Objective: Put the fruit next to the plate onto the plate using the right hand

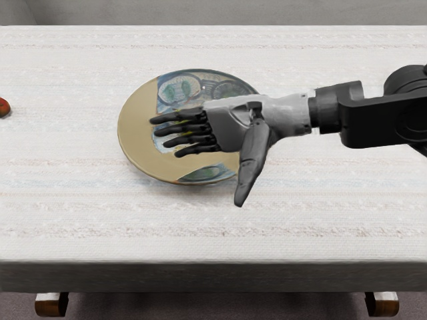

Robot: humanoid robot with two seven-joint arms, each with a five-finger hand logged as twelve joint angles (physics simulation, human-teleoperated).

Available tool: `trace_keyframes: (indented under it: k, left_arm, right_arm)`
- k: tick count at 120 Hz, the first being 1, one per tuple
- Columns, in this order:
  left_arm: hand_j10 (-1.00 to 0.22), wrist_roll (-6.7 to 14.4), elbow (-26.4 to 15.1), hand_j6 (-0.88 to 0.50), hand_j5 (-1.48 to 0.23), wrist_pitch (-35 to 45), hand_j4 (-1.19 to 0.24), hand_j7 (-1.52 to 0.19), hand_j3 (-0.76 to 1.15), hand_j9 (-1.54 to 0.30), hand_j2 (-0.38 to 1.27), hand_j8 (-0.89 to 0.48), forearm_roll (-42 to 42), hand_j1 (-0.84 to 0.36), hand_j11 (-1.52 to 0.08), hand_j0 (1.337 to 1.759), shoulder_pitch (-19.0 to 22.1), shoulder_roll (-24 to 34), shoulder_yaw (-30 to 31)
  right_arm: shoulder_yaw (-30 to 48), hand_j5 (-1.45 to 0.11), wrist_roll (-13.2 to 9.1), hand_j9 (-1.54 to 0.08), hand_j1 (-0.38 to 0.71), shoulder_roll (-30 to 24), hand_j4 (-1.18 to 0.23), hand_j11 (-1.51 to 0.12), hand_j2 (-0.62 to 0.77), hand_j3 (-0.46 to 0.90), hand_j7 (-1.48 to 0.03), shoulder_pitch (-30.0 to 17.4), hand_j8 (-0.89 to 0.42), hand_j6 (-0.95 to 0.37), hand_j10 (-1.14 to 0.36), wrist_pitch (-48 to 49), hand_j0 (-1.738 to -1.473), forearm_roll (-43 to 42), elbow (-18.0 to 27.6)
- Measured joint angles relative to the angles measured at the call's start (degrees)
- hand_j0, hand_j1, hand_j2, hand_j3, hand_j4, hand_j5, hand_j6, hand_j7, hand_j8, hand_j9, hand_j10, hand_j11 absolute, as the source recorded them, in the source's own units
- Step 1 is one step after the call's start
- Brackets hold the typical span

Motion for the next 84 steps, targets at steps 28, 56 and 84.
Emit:
trace_keyframes:
  k: [28, 56, 84]
  left_arm:
    - [0.00, 0.0, 0.0, 0.00, 0.00, 0.0, 0.00, 0.00, 0.00, 0.00, 0.00, 0.00, -0.1, 0.35, 0.00, 1.658, 0.0, 0.0, 0.0]
    - [0.00, 0.0, 0.0, 0.00, 0.00, 0.0, 0.00, 0.00, 0.00, 0.00, 0.00, 0.00, 0.0, 0.35, 0.00, 1.658, 0.0, 0.0, 0.0]
    - [0.00, 0.0, 0.0, 0.00, 0.00, 0.0, 0.00, 0.00, 0.00, 0.00, 0.00, 0.00, 0.0, 0.35, 0.00, 1.658, 0.0, 0.0, 0.0]
  right_arm:
    - [0.1, 0.00, 0.0, 0.00, -0.35, -8.2, 0.00, 0.00, 0.00, 0.00, 0.00, -2.1, 0.00, 0.00, 0.00, 3.1, -1.658, 5.0, -0.2]
    - [0.1, 0.00, 0.0, 0.00, -0.35, -16.0, 0.00, 0.00, 0.00, 0.00, 0.00, -4.9, 0.00, 0.00, 0.00, 3.5, -1.658, 10.4, -3.6]
    - [0.1, 0.00, 0.0, 0.00, -0.35, -23.8, 0.00, 0.00, 0.00, 0.00, 0.00, -7.7, 0.00, 0.00, 0.00, 3.5, -1.658, 13.6, -6.4]
